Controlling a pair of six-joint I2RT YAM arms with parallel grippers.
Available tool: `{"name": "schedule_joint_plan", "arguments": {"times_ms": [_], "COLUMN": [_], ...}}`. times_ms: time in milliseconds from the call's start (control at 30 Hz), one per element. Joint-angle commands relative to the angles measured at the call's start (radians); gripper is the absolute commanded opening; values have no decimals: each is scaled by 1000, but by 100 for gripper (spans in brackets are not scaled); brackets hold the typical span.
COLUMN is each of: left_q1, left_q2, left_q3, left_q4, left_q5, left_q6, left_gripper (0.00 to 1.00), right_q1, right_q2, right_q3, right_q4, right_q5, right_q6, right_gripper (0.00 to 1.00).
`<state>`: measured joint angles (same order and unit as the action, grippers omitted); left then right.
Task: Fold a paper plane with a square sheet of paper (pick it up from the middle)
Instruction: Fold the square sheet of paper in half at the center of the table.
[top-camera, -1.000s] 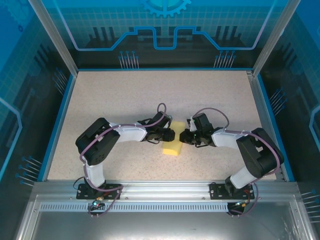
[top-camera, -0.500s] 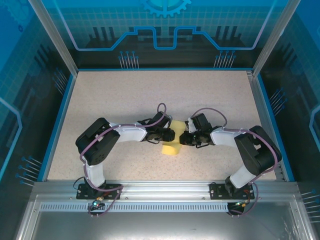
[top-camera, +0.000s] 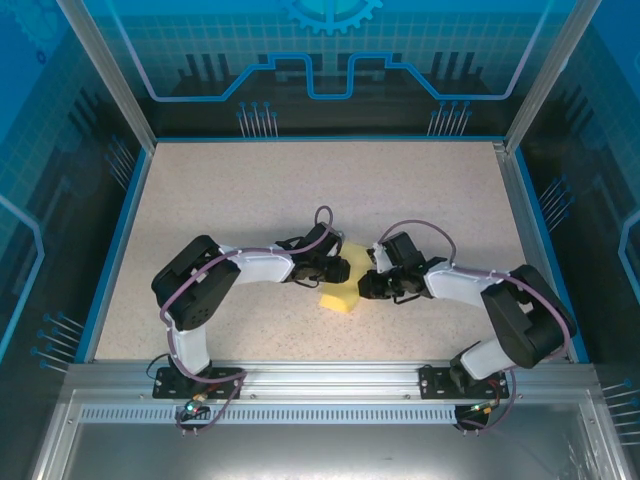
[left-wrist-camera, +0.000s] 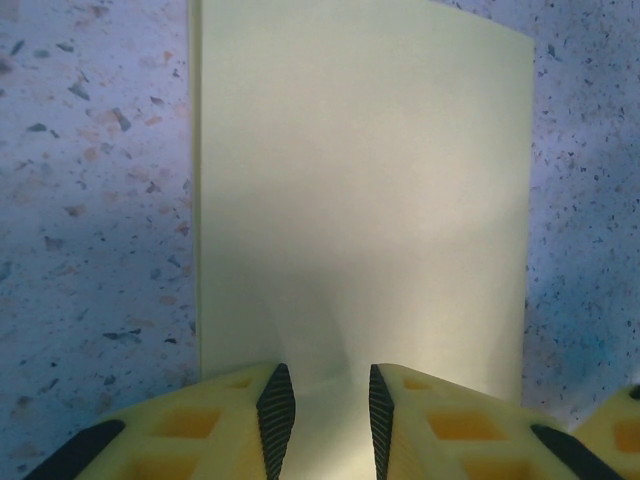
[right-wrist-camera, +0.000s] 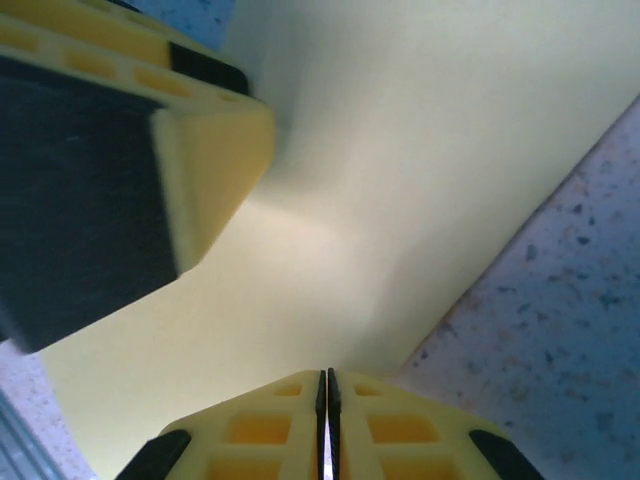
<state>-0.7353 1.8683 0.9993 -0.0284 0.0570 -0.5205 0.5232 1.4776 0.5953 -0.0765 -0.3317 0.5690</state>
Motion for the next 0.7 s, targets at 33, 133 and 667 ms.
{"name": "schedule_joint_plan", "arguments": {"times_ms": [33, 133, 667], "left_q1": [10, 9, 10], "left_q2": [87, 88, 92], "left_q3": [-41, -41, -48], "left_q4": [-203, -202, -198], "left_q5": [-19, -16, -20], "left_q6": [14, 14, 26], "left_gripper": [32, 32, 32], "right_q1": [22, 30, 61], "right_q2": [-28, 5, 74], "right_q3": [-30, -34, -43], "right_q4": [82, 144, 38], "right_q5": [24, 37, -19], "right_q6": [105, 141, 35], "right_gripper": [12, 12, 11]}}
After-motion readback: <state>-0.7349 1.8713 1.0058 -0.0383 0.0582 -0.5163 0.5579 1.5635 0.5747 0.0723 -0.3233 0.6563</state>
